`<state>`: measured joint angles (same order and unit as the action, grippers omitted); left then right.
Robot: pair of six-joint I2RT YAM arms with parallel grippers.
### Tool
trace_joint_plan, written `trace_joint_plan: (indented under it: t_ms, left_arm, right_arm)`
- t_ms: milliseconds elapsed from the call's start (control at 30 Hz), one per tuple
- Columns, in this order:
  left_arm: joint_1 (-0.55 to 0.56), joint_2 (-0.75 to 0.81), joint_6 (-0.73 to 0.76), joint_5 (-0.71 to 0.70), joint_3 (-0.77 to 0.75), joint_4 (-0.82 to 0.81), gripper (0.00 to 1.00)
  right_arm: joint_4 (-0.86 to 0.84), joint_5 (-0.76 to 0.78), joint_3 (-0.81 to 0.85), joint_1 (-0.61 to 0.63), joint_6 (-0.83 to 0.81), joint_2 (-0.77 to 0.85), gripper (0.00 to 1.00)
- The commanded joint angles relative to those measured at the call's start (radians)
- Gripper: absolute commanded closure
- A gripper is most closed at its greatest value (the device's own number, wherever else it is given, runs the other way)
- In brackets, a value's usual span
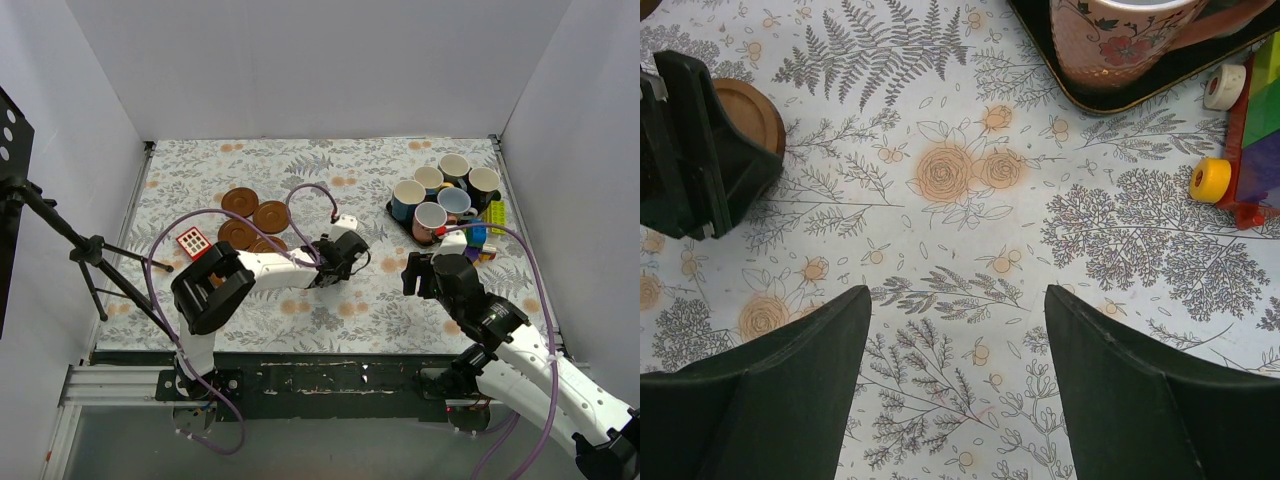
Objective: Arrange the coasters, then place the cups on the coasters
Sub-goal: Move the coaster to the center of the board.
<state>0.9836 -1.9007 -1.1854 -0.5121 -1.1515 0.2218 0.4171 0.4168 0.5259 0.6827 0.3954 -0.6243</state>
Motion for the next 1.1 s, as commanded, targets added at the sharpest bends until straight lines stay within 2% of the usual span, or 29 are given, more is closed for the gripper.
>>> trace_joint_plan:
  t_ms: [0, 433, 1067]
  left_arm:
    - [-0.063, -0.021, 0.076, 0.009, 0.003, 0.028, 0.71]
    - [-0.143, -0.103, 0.174, 0.006, -0.109, 0.031, 0.71]
    - [-0.2, -0.124, 0.205, -0.019, -0.137, 0.059, 0.7]
  right_arm:
    - [-0.015, 0.013, -0.006, -0.002, 0.013, 0.015, 0.22]
    - [-0.018, 0.005, -0.006, -0.002, 0.013, 0.009, 0.22]
    - [-0.029, -0.004, -0.009, -0.002, 0.013, 0.005, 0.22]
